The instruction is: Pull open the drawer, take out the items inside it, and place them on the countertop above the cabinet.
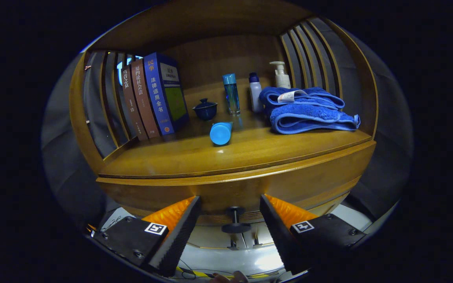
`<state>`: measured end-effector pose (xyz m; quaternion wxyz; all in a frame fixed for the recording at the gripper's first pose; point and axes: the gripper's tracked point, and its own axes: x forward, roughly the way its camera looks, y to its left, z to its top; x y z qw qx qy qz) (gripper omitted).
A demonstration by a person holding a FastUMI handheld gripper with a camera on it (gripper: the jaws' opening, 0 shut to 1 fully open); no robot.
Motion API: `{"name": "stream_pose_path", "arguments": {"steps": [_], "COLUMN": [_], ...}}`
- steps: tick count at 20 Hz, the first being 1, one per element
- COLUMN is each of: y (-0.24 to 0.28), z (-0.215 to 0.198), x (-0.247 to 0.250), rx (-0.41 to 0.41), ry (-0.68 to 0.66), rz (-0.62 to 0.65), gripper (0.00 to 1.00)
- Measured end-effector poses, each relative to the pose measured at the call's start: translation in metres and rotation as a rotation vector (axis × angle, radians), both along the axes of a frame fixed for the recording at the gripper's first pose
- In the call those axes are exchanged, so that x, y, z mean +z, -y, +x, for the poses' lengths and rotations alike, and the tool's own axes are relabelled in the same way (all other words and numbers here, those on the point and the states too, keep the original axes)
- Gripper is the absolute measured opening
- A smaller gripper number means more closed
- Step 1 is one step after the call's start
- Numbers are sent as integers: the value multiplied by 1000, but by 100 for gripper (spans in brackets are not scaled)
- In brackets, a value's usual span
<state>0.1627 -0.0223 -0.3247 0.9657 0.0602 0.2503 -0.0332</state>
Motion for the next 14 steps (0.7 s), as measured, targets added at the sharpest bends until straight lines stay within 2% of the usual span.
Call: {"name": "stream_pose_path", "arguments": {"steps": [9,14], "y": [-1,-3], "z": [-2,-14], "x": [5,28], "rx": [0,7], "ry": [7,31], "rz": [12,11], "gripper": [100,100]}}
